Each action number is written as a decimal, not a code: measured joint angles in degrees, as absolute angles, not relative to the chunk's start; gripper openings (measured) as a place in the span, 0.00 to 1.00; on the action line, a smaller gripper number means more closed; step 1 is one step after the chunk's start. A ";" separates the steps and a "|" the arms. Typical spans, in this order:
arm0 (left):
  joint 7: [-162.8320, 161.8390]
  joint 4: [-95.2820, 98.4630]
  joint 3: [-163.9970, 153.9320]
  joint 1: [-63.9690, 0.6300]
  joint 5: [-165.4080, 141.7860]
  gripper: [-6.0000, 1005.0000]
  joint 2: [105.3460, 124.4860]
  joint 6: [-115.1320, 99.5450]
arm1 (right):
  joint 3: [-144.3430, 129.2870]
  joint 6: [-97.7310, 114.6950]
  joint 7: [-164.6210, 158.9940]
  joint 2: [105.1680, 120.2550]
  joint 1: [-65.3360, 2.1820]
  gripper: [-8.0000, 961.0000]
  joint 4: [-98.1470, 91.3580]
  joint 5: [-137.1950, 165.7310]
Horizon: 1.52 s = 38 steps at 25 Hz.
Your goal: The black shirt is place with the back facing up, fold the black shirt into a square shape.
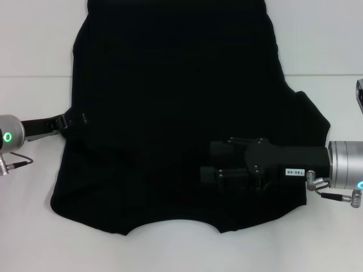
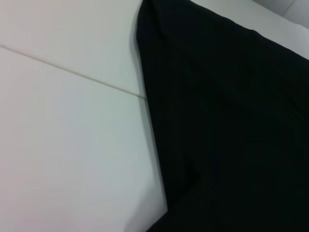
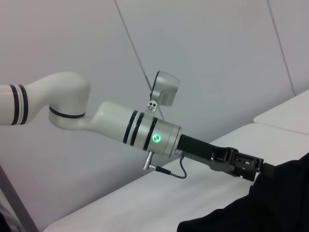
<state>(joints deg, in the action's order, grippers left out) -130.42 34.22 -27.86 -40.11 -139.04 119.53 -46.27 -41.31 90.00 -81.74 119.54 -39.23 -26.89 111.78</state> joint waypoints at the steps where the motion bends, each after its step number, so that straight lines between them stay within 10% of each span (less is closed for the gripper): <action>1: -130.42 34.03 -27.86 -40.19 -139.04 0.95 119.53 -46.04 | -41.30 89.99 -81.74 119.53 -39.23 0.92 -26.91 111.74; 31: -127.60 32.53 -29.47 -40.96 -138.37 0.85 119.83 -43.64 | -41.31 90.00 -81.74 119.25 -39.12 0.92 -26.98 111.71; 38: -126.77 32.70 -29.54 -41.12 -138.34 0.58 119.82 -43.32 | -41.13 90.00 -81.74 119.15 -39.08 0.92 -27.07 111.71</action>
